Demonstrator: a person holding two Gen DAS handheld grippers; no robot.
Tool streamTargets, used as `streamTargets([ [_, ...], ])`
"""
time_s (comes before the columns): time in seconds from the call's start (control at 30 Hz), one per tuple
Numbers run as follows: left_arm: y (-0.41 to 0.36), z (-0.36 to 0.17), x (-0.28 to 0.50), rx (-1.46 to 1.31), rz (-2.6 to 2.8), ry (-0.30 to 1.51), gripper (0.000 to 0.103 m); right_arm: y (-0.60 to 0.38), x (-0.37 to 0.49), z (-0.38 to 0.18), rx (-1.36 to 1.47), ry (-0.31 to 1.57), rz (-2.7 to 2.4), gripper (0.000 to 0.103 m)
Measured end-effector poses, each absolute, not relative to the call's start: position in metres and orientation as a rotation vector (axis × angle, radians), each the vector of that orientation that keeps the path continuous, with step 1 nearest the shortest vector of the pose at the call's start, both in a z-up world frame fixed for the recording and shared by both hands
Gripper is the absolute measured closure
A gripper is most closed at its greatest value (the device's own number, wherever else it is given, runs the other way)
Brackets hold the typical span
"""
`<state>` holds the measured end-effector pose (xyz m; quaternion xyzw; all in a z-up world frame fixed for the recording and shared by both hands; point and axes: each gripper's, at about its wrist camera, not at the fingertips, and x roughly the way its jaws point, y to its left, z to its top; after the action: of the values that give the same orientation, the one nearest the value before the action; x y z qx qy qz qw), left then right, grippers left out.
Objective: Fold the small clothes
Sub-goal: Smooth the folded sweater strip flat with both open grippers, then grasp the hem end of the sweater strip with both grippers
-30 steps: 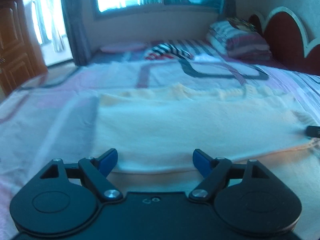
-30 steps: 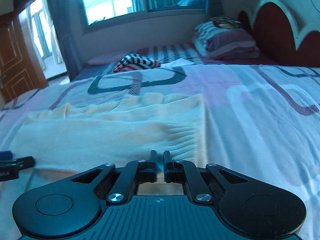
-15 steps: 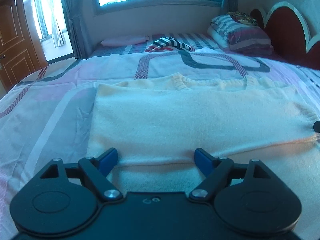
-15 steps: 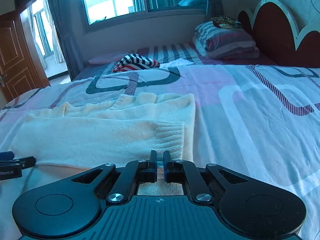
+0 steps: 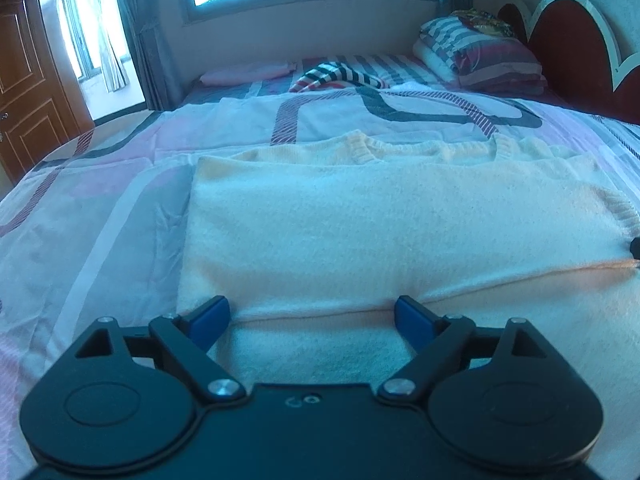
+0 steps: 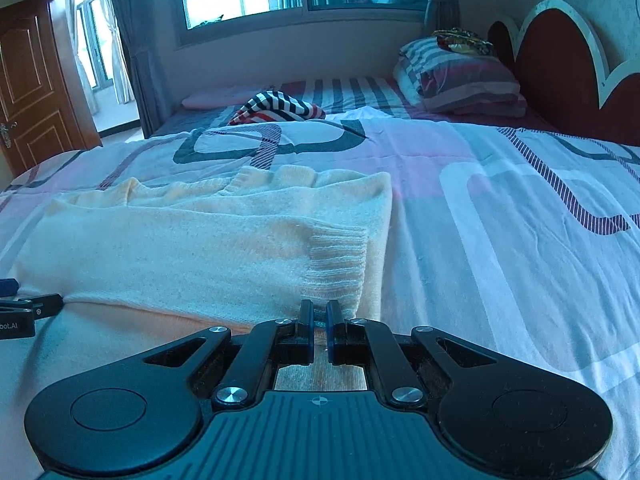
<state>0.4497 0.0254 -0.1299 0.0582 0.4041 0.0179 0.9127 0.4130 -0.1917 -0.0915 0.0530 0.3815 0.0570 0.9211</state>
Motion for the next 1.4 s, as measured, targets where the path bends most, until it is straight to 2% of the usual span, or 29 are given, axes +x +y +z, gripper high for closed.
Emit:
streamTargets([
  [0.43,0.046,-0.103,0.383,0.122,0.109,0.848,0.015,-0.223,0.363,-0.048,0.193,0.726,0.158,0.097],
  [0.5,0.048,-0.101,0.372,0.128,0.105,0.852,0.015,-0.230,0.351,-0.043,0.202,0.724,0.141,0.081],
  [0.53,0.049,-0.101,0.366,0.129,0.103,0.853,0.015,-0.233,0.345,-0.040,0.205,0.720,0.129,0.056],
  [0.57,0.051,-0.100,0.361,0.127,0.100,0.853,0.015,-0.235,0.336,-0.038,0.205,0.709,0.118,0.046],
  [0.93,0.089,-0.089,0.250,0.079,0.063,0.844,0.016,-0.229,0.234,-0.022,0.185,0.757,0.106,0.046],
  [1.03,0.101,-0.092,0.213,0.049,0.040,0.868,0.022,-0.228,0.202,-0.021,0.216,0.775,0.112,0.047],
  [1.1,0.108,-0.095,0.192,0.016,0.021,0.893,0.033,-0.227,0.182,-0.022,0.232,0.785,0.121,0.047],
  [1.2,0.117,-0.099,0.163,-0.034,-0.011,0.926,0.039,-0.229,0.157,-0.025,0.275,0.800,0.123,0.047],
  [1.23,0.119,-0.100,0.154,-0.054,-0.021,0.933,0.039,-0.232,0.146,-0.027,0.295,0.806,0.122,0.050],
  [1.27,0.122,-0.101,0.148,-0.071,-0.030,0.938,0.040,-0.235,0.138,-0.030,0.314,0.814,0.123,0.059],
  [1.3,0.123,-0.101,0.141,-0.085,-0.039,0.940,0.041,-0.237,0.130,-0.033,0.330,0.829,0.125,0.062],
  [1.4,0.129,-0.102,0.126,-0.158,-0.075,0.945,0.042,-0.243,0.109,-0.042,0.345,0.863,0.116,0.065],
])
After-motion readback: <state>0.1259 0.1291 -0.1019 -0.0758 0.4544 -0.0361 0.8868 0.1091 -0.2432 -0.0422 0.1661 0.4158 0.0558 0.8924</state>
